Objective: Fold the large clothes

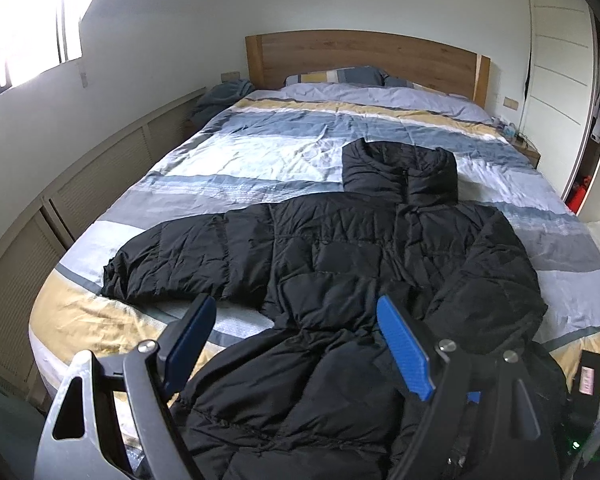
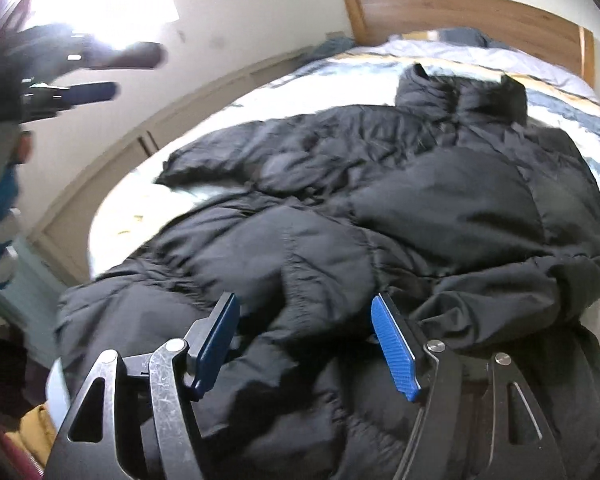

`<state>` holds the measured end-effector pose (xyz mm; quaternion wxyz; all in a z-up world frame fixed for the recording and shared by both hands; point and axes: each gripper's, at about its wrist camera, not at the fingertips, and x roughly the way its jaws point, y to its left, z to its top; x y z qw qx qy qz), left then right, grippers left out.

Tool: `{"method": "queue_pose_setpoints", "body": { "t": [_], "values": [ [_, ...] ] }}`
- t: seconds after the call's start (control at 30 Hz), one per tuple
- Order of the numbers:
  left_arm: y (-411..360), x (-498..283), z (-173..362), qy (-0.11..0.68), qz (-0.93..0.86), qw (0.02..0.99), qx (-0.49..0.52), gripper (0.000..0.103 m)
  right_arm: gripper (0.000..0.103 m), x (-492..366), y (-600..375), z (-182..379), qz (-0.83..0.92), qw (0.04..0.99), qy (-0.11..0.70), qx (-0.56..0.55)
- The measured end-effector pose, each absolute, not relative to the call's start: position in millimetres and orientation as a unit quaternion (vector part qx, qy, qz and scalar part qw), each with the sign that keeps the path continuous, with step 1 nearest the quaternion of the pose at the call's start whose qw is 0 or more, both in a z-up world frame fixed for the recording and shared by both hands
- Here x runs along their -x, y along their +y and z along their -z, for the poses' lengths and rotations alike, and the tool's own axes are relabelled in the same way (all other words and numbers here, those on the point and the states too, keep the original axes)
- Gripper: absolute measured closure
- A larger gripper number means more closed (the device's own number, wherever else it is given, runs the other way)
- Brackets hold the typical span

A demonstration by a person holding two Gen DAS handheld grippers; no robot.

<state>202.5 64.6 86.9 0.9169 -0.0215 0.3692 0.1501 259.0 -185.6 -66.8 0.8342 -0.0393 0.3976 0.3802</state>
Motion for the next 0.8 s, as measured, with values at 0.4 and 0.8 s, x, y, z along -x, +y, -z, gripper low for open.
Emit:
{"method": "queue_pose_setpoints", "body": {
  "t": [0.4,0.8],
  "values": [
    [0.3,-238.5,-56.0,0.413,-0.127,0.901,0.021,0.02,0.035,-301.1,-341.1,32.7,-0.269,0.894,0.359,-0.013],
    [-88.3,-305.1,-1.0,0.438,-0.067,0.896,0.007,0.02,0.035,-399.1,-399.8,51.5,-0.227,0.906,0.354,-0.047]
  ]
}}
